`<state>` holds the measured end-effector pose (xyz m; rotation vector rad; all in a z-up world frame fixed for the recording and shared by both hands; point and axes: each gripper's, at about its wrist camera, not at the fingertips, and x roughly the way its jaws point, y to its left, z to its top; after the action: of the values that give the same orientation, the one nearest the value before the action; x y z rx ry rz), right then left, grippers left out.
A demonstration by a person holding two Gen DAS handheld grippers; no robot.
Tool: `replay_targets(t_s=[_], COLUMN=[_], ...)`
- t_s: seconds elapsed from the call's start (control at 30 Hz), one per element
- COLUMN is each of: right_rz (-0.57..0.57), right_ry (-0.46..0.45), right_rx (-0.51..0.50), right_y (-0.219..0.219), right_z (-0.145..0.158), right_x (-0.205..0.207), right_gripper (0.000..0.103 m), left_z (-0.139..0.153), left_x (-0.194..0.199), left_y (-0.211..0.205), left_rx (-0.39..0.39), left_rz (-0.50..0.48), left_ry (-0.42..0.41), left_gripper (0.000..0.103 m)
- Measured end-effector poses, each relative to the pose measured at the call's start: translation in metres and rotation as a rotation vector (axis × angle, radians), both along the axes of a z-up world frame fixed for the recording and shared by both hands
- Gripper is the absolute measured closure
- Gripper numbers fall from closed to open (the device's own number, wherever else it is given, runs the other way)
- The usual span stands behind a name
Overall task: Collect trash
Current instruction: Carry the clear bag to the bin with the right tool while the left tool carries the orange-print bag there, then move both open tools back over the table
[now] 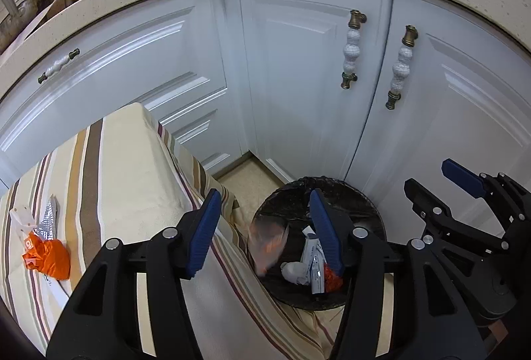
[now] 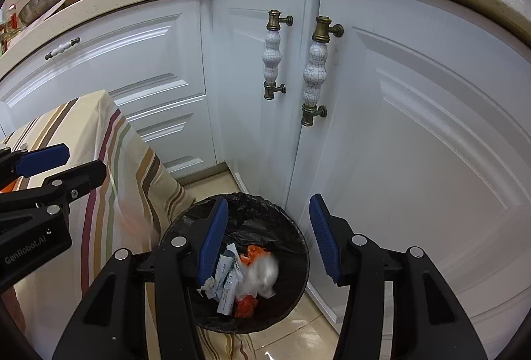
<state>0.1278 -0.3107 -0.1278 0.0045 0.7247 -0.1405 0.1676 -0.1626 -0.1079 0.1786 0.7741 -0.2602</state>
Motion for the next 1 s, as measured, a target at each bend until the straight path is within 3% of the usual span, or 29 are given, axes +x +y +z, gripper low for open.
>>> replay_targets(t_s=[0.13, 0.57, 1.0], right_rz=[0.008, 0.065, 0.322], right_ry=[-0.004, -0.055, -0.08], right_rx=[-0.001, 0.022, 0.076], right_y=[0.005, 0.04, 0.155], right_z=[0.003, 0.035, 0.059], right_x=[-0.001, -0.014, -0.003], right_gripper=[0.051, 0.048, 0.048], left_z=[0.004, 0.035, 0.057], left_x=[-0.001, -0.025, -0.066], left_y=[0.01, 0.057, 0.19], left_rx=[-0.023, -0.065, -0.047], left_rz=[0.014, 0.068, 0.313], left_ry=[-0.004, -0.058, -0.097], left_gripper=[0.041, 0.04, 0.039])
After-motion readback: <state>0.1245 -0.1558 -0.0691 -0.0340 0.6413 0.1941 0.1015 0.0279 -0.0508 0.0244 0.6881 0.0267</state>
